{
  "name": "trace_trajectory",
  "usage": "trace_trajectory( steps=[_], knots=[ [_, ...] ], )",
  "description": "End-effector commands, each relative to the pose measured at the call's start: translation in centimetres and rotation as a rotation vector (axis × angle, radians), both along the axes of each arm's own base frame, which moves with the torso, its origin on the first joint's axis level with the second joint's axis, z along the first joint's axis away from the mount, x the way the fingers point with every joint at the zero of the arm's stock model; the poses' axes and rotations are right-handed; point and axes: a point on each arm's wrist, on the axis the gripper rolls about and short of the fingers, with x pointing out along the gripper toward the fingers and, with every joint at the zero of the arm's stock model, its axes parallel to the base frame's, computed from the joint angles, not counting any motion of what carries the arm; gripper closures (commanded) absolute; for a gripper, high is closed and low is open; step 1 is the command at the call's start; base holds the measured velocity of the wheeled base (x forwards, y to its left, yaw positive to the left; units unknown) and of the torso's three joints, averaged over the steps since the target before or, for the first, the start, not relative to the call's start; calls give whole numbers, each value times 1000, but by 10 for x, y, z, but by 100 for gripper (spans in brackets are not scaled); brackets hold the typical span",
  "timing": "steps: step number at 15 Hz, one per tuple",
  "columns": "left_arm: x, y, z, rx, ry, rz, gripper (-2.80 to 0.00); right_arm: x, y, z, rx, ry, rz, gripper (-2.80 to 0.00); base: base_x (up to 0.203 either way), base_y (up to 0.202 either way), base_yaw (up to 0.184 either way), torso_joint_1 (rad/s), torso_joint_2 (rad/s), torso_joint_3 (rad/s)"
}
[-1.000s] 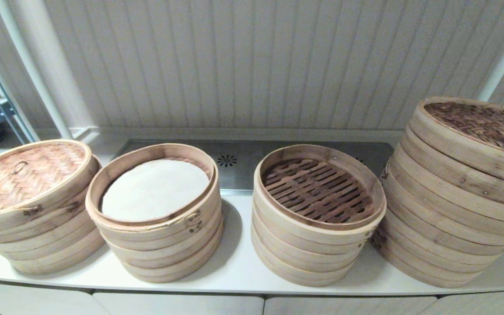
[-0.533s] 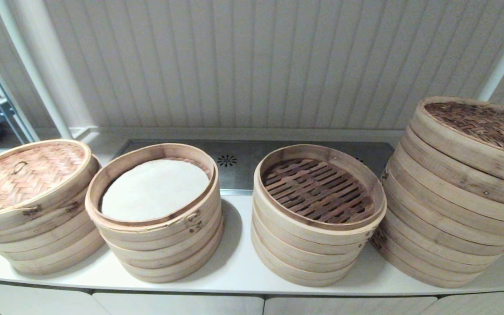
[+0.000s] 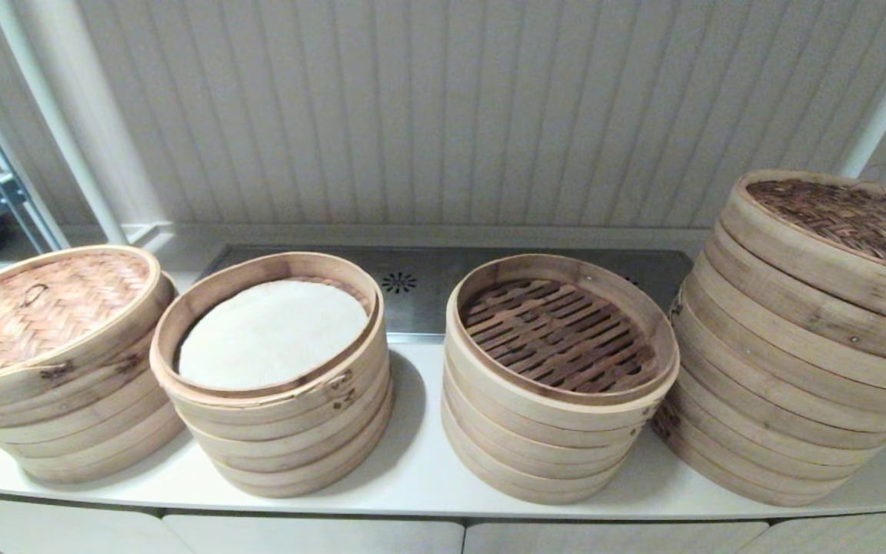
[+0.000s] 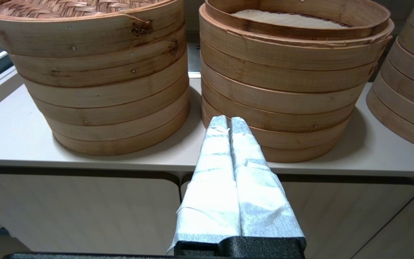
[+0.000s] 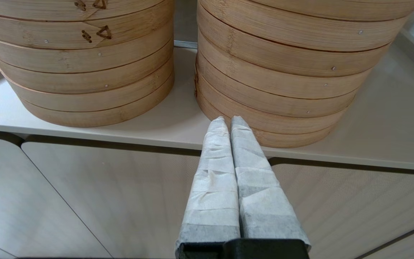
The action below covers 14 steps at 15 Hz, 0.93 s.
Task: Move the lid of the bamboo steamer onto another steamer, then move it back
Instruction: Pick up the steamer
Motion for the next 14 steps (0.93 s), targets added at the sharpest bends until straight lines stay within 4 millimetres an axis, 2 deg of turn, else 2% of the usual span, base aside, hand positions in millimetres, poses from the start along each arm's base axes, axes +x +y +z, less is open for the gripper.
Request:
trace_trajectory(
  steps=[1, 14],
  knots=[
    [3, 0, -9, 0, 33, 0, 0, -1, 0, 0, -1, -10, 1, 0, 0, 0, 0, 0, 0, 0],
    [3, 0, -9, -1, 33, -2, 0, -1, 0, 0, 2, -13, 2, 0, 0, 0, 0, 0, 0, 0]
  ],
)
